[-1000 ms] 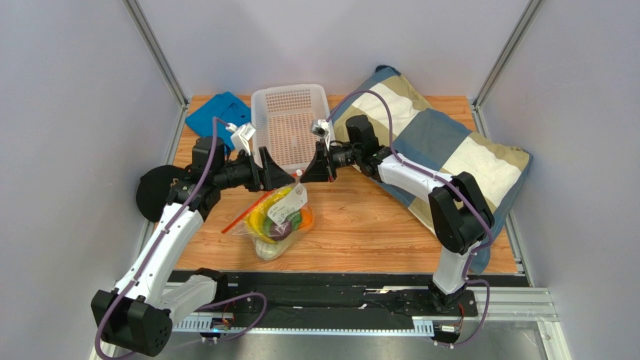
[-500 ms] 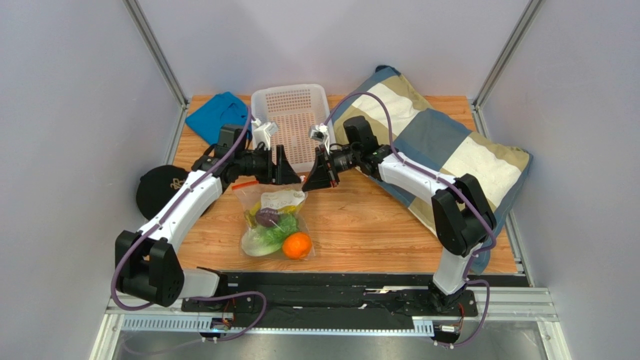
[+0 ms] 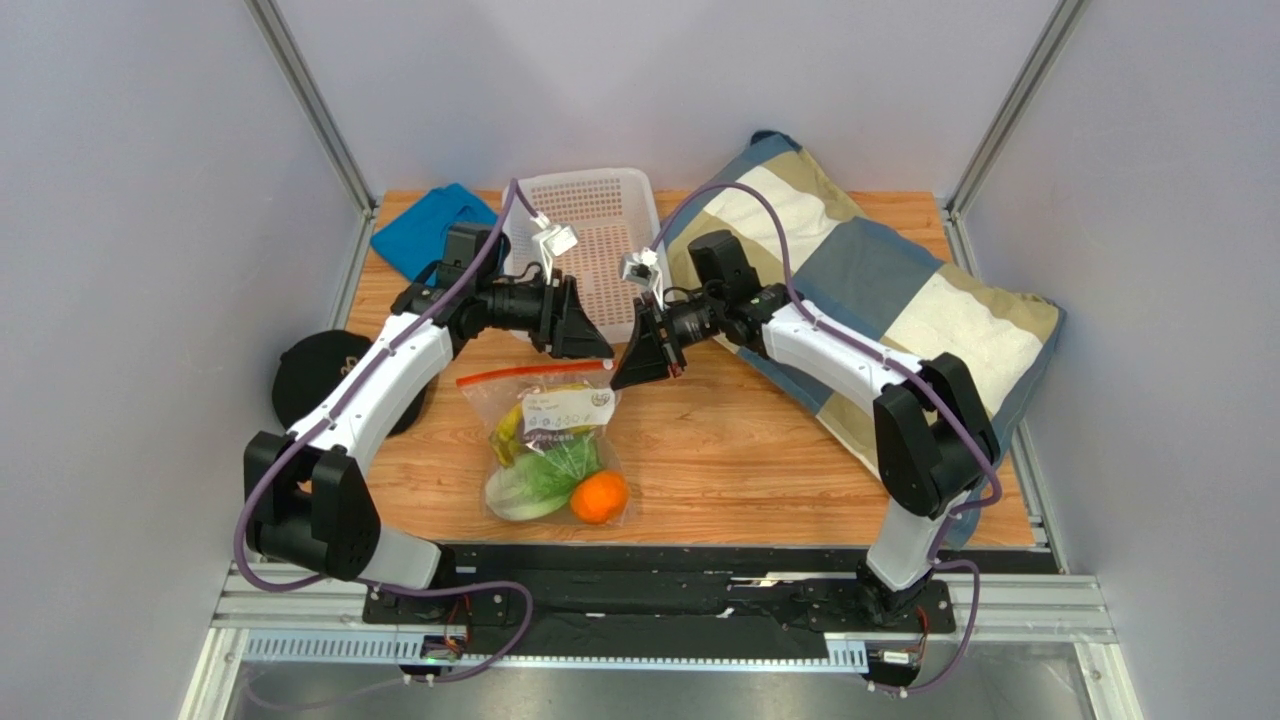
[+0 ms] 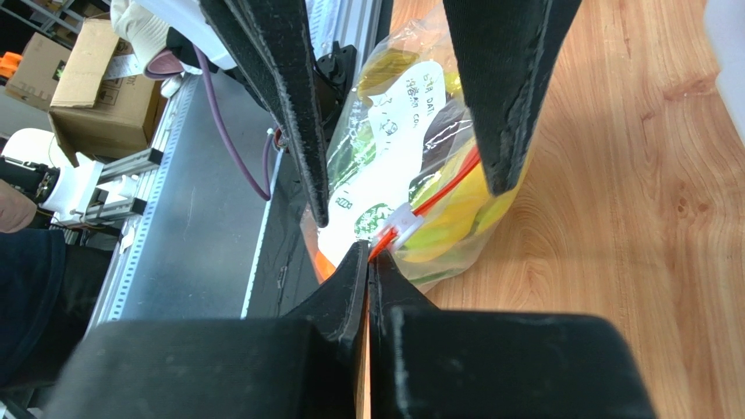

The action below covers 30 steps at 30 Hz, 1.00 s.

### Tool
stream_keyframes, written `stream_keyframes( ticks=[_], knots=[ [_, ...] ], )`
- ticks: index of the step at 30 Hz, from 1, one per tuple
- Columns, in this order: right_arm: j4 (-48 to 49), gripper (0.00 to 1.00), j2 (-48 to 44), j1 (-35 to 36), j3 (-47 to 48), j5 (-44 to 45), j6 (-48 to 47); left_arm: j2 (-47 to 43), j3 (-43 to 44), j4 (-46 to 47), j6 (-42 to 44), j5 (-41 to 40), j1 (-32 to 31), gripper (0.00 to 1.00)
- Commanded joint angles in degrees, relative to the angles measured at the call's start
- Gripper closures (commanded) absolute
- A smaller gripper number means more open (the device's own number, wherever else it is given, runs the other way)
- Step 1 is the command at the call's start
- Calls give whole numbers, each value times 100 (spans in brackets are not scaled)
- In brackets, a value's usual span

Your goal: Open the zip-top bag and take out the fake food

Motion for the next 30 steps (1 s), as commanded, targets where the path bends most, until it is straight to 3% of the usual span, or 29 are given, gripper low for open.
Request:
stream_keyframes(
  ticks=[1,4,17,21,27,30],
  knots=[
    [-76,100,-488,-64,259,-264,-106,11,216,413,57,1055,-45,40],
    [-103,100,-435,-143,408,-360,-71,90,188,898,-208,1251,-159,41],
    [-252,100,-426,-319,339,-378,-194,82,206,661,29,1005,-353,61],
    [-252,100,-461,-363,277,-378,-212,-32,162,617,21,812,-353,75],
    [-226,100,-461,-381,241,-379,-194,-173,118,538,21,688,-309,79],
    [-208,100,-453,-381,250,-352,-177,-199,144,460,55,601,-300,91]
  ],
)
